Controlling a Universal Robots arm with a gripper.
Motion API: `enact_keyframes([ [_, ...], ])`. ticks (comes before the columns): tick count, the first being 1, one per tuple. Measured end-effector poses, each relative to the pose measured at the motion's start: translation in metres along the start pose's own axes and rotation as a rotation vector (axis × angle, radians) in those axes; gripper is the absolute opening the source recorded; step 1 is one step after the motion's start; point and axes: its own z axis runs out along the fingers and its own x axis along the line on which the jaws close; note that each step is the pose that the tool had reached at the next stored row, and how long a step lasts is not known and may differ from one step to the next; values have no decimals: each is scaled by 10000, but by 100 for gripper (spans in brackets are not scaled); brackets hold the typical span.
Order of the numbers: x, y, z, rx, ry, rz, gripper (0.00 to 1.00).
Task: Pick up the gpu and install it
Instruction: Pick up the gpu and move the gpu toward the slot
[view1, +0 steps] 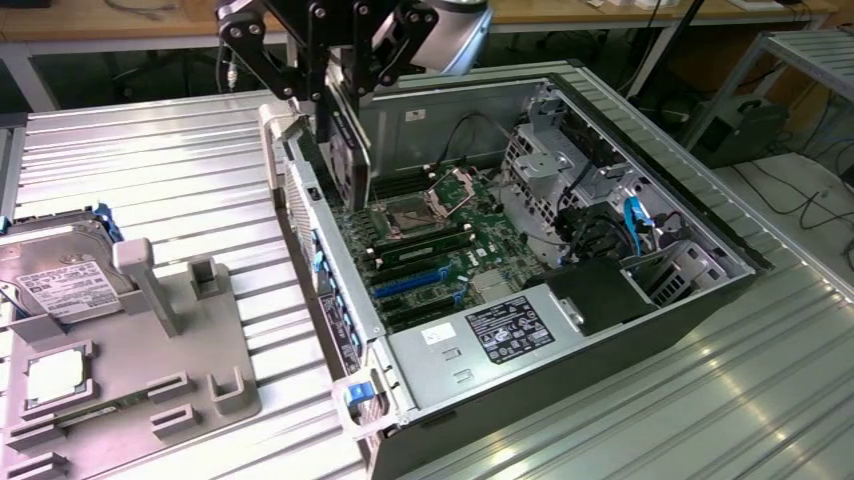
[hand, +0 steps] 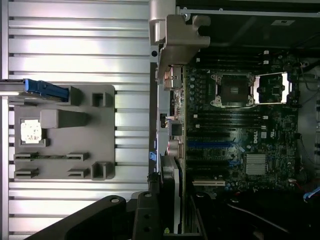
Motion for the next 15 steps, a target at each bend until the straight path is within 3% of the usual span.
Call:
enact_keyframes([
  [15,-292,-5,6,-1,0,-1,28],
])
